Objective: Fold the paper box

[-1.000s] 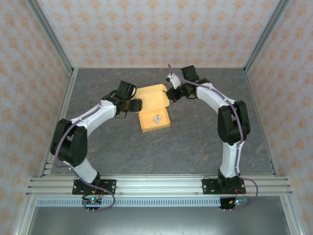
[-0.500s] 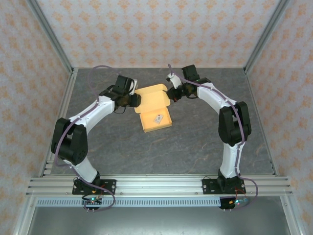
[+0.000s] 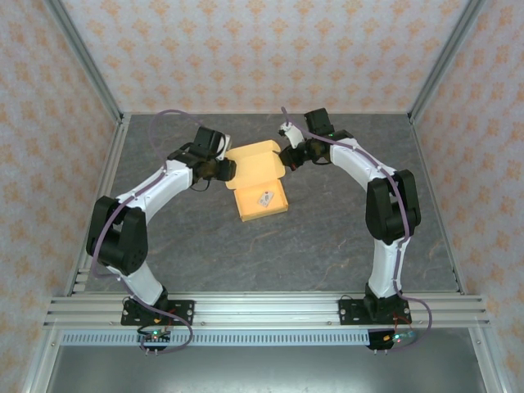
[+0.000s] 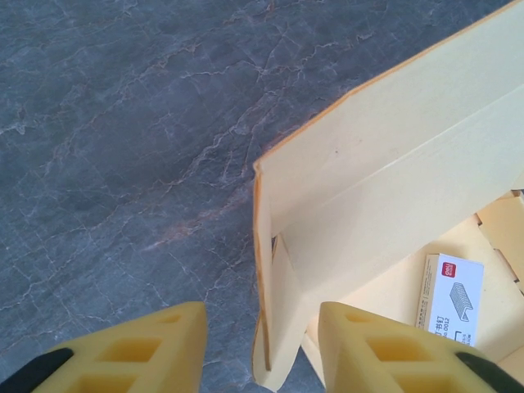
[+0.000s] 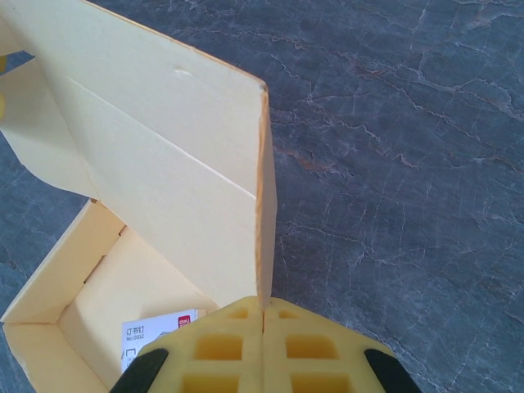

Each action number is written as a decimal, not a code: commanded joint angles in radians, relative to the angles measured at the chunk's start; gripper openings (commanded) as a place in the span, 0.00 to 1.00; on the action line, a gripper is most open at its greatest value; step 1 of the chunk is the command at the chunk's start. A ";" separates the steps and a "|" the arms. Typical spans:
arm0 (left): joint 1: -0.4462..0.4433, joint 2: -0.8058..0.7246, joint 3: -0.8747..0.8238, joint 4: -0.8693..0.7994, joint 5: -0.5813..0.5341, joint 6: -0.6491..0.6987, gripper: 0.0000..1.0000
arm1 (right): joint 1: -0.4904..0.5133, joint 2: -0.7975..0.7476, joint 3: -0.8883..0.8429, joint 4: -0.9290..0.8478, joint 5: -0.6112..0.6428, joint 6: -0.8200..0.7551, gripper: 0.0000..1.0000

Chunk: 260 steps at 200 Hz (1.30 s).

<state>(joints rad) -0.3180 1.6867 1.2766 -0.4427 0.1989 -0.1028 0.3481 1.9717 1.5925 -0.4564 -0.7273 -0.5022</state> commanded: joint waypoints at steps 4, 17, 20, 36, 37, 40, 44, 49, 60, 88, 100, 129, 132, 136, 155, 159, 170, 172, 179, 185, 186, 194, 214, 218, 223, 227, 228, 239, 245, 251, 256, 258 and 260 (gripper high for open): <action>0.010 0.017 0.015 -0.027 0.005 0.013 0.38 | 0.000 -0.038 0.021 -0.008 0.012 -0.012 0.00; 0.010 0.020 0.018 -0.028 0.005 0.012 0.37 | 0.001 -0.039 0.020 -0.007 0.012 -0.011 0.00; 0.010 0.021 0.018 -0.029 0.006 0.014 0.36 | 0.001 -0.039 0.020 -0.006 0.012 -0.010 0.00; 0.010 0.027 0.022 -0.031 0.007 0.015 0.32 | 0.000 -0.040 0.020 -0.005 0.012 -0.011 0.00; 0.010 0.027 0.022 -0.031 0.007 0.015 0.32 | 0.001 -0.040 0.020 -0.005 0.012 -0.011 0.00; 0.010 0.027 0.023 -0.031 0.007 0.015 0.31 | -0.001 -0.039 0.021 -0.005 0.012 -0.011 0.00; 0.010 0.027 0.023 -0.031 0.009 0.014 0.30 | 0.001 -0.039 0.019 -0.005 0.012 -0.010 0.00; 0.010 0.028 0.022 -0.028 0.011 0.015 0.29 | 0.001 -0.040 0.018 -0.005 0.011 -0.010 0.00; 0.010 0.030 0.024 -0.026 0.018 0.012 0.26 | 0.000 -0.040 0.017 -0.003 0.012 -0.008 0.00; 0.010 0.037 0.030 -0.025 0.025 0.011 0.20 | 0.001 -0.040 0.015 0.001 0.012 -0.004 0.00; 0.010 0.033 0.030 -0.023 0.029 0.009 0.17 | 0.002 -0.039 0.014 0.001 0.011 0.000 0.00; 0.010 0.022 0.028 -0.007 0.037 -0.006 0.10 | 0.005 -0.043 0.008 0.018 0.029 0.031 0.00; 0.010 0.021 0.027 -0.005 0.039 -0.011 0.09 | 0.007 -0.045 0.008 0.020 0.033 0.035 0.00; 0.010 0.018 0.026 0.001 0.042 -0.017 0.08 | 0.009 -0.045 0.006 0.025 0.044 0.046 0.00; 0.008 0.006 0.015 0.029 0.045 -0.067 0.04 | 0.023 -0.055 -0.004 0.041 0.119 0.101 0.00; 0.008 0.003 0.011 0.036 0.043 -0.079 0.02 | 0.029 -0.058 -0.008 0.043 0.134 0.109 0.00; 0.003 -0.006 0.000 0.058 0.027 -0.112 0.00 | 0.048 -0.071 -0.025 0.062 0.189 0.137 0.00; 0.002 -0.009 -0.003 0.064 0.020 -0.116 0.00 | 0.053 -0.074 -0.027 0.065 0.200 0.142 0.00; -0.003 -0.015 -0.016 0.081 0.001 -0.134 0.00 | 0.067 -0.082 -0.038 0.076 0.238 0.159 0.00; -0.011 -0.022 -0.024 0.096 -0.015 -0.148 0.00 | 0.078 -0.090 -0.046 0.090 0.269 0.179 0.00; -0.012 -0.023 -0.025 0.098 -0.020 -0.149 0.00 | 0.080 -0.091 -0.048 0.092 0.276 0.183 0.00; -0.021 -0.030 -0.033 0.114 -0.050 -0.163 0.00 | 0.093 -0.101 -0.060 0.112 0.317 0.211 0.00; -0.049 -0.036 -0.048 0.148 -0.128 -0.204 0.00 | 0.124 -0.135 -0.110 0.194 0.412 0.296 0.00; -0.056 -0.037 -0.050 0.154 -0.145 -0.211 0.00 | 0.131 -0.141 -0.122 0.214 0.426 0.310 0.00; -0.064 -0.036 -0.052 0.161 -0.168 -0.221 0.00 | 0.139 -0.148 -0.134 0.237 0.449 0.335 0.00; -0.073 -0.038 -0.054 0.169 -0.186 -0.229 0.00 | 0.148 -0.153 -0.145 0.254 0.466 0.351 0.00; -0.075 -0.038 -0.055 0.171 -0.190 -0.231 0.00 | 0.149 -0.155 -0.148 0.259 0.471 0.354 0.00; -0.100 -0.039 -0.064 0.196 -0.244 -0.250 0.00 | 0.170 -0.164 -0.177 0.314 0.513 0.384 0.00; -0.113 -0.040 -0.067 0.207 -0.270 -0.263 0.00 | 0.181 -0.167 -0.191 0.339 0.539 0.396 0.00; -0.125 -0.041 -0.074 0.217 -0.296 -0.278 0.00 | 0.192 -0.168 -0.202 0.360 0.565 0.407 0.00; -0.135 -0.042 -0.080 0.230 -0.315 -0.286 0.00 | 0.199 -0.169 -0.211 0.376 0.580 0.414 0.00; -0.140 -0.042 -0.083 0.234 -0.325 -0.290 0.00 | 0.201 -0.171 -0.216 0.384 0.587 0.418 0.00; -0.143 -0.042 -0.085 0.240 -0.333 -0.293 0.00 | 0.201 -0.172 -0.221 0.392 0.592 0.421 0.00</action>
<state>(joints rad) -0.4122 1.6882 1.2190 -0.3008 0.0093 -0.3229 0.5110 1.8423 1.4162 -0.2264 -0.2684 -0.1787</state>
